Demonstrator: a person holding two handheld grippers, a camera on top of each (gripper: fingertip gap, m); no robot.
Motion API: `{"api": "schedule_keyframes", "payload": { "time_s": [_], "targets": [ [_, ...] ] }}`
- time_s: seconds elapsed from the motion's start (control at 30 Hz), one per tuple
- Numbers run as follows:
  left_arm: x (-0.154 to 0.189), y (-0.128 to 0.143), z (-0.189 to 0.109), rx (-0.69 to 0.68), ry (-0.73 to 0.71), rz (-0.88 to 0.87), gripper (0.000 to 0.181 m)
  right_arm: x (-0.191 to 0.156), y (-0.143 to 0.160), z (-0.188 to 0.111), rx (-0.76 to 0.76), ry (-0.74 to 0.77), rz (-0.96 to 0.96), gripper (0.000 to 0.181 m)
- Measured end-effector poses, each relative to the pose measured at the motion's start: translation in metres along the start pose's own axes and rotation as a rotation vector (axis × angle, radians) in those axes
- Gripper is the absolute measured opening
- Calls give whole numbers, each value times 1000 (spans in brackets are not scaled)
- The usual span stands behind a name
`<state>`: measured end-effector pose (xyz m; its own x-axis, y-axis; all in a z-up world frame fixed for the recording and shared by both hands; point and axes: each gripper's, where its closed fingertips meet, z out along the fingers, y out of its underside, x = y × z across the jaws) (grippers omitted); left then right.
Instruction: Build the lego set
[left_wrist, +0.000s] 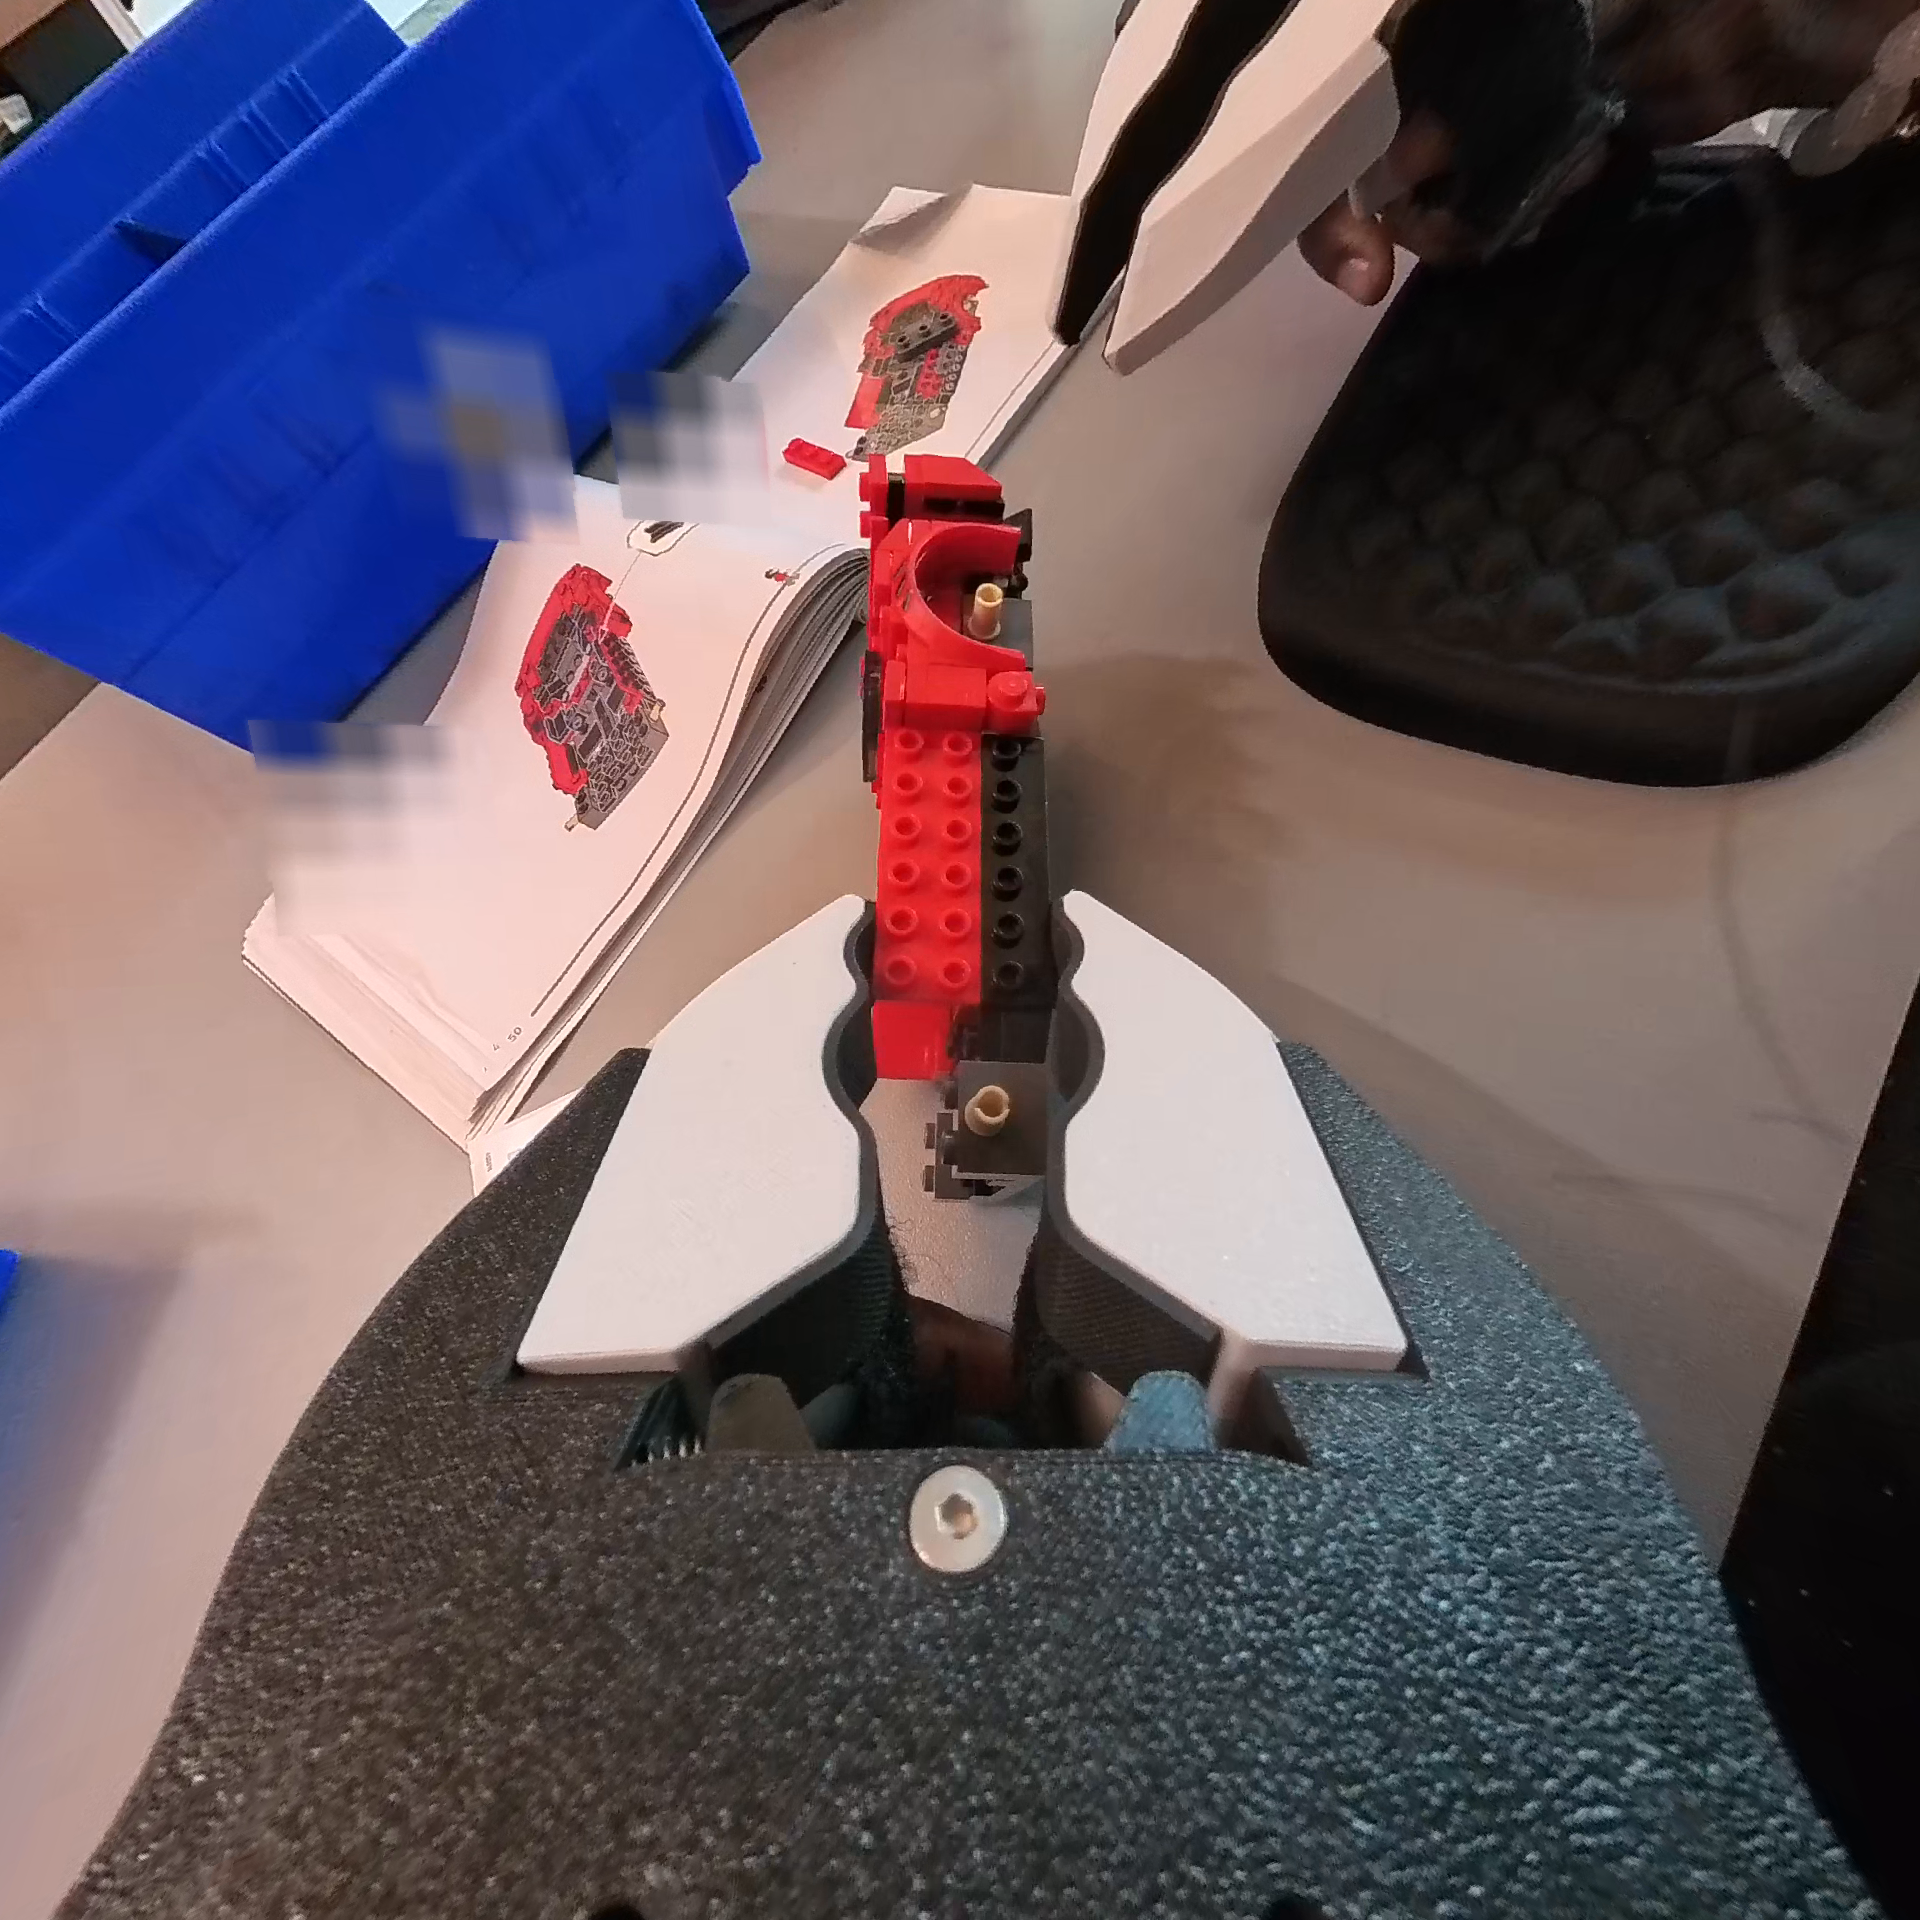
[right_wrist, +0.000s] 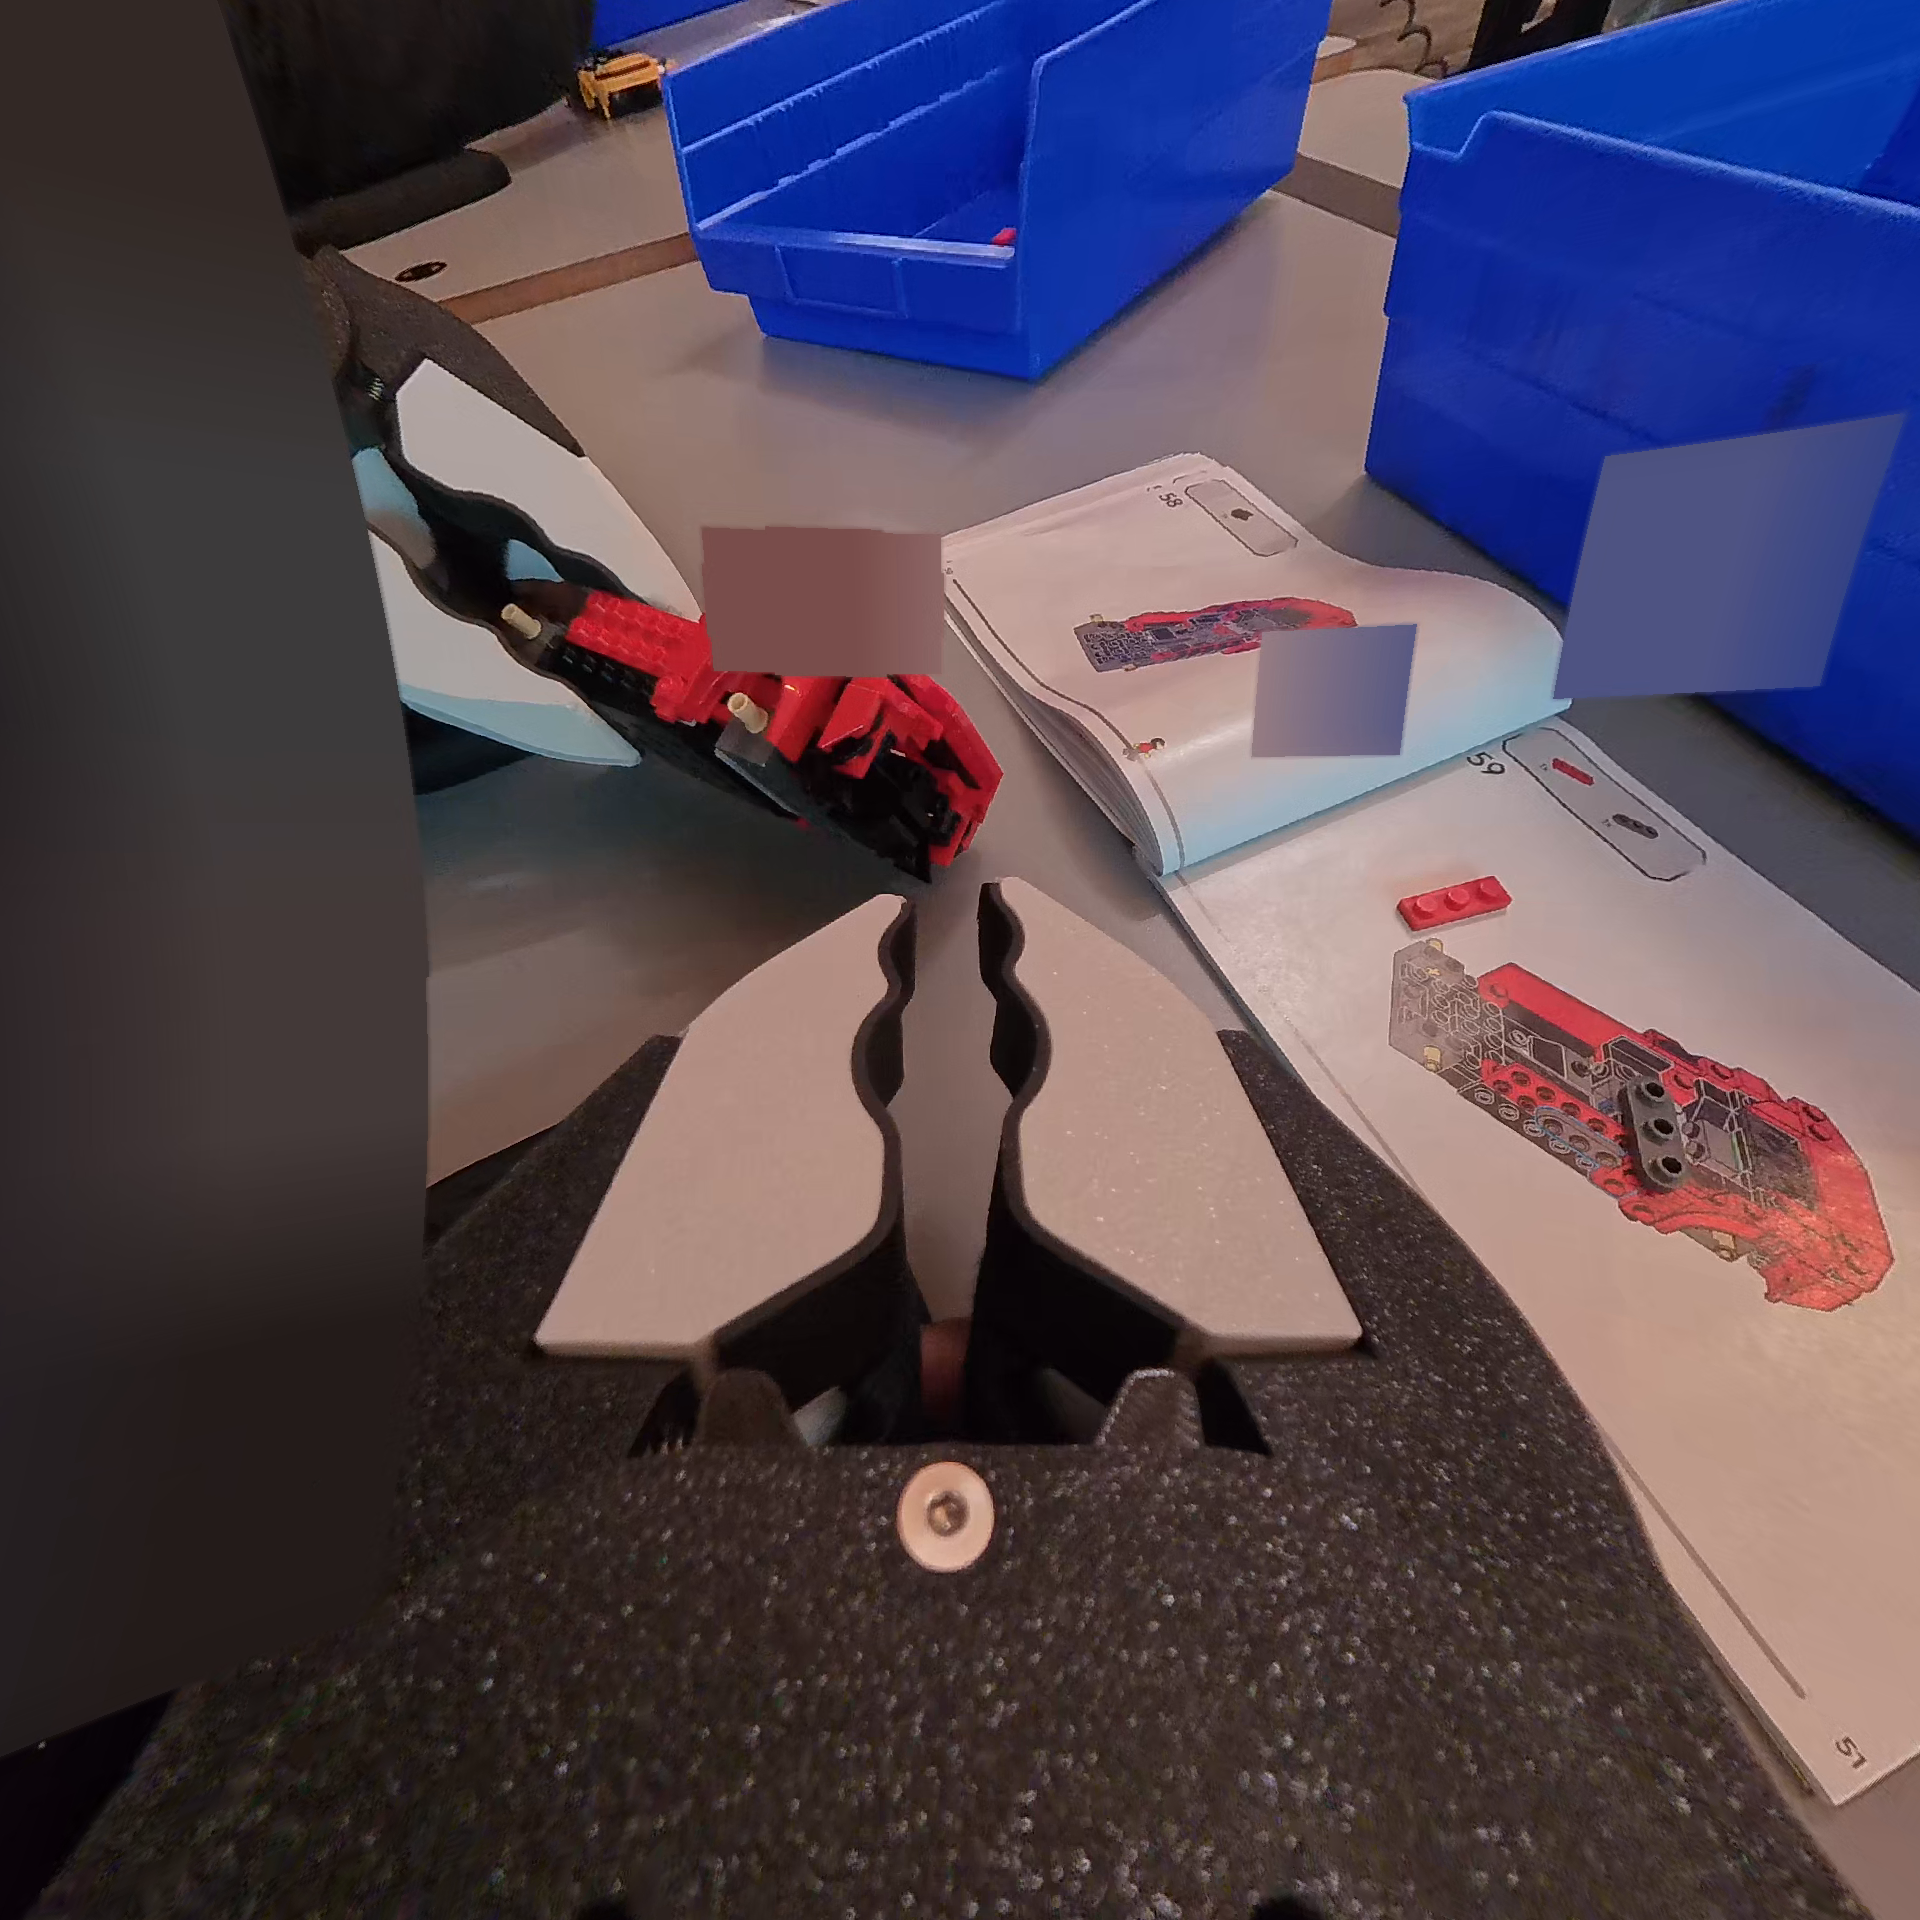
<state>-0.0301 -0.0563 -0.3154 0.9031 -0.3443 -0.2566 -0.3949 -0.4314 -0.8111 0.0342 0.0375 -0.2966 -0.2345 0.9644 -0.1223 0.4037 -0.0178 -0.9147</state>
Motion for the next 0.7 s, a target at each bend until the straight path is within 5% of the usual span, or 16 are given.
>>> {"api": "schedule_keyframes", "payload": {
  "time_s": [0.03, 0.17, 0.33, 0.5, 0.7],
  "targets": [
    [0, 0, 0, 0, 0, -1, 29, 0, 0, 0, 0, -1, 2, 11],
    [0, 0, 0, -1, 2, -3, 29, 8, -3, -2, 13, 42, 28, 11],
    [-1, 0, 0, -2, 7, -10, 29, 94, 15, -31, -128, 376, 172, 16],
    [-1, 0, 0, -2, 7, -12, 29, 142, 54, -26, -389, 402, 233, 21],
    [-1, 0, 1, -3, 11, -17, 29, 156, 50, -22, -403, 450, 164, 7]
  ]
}}
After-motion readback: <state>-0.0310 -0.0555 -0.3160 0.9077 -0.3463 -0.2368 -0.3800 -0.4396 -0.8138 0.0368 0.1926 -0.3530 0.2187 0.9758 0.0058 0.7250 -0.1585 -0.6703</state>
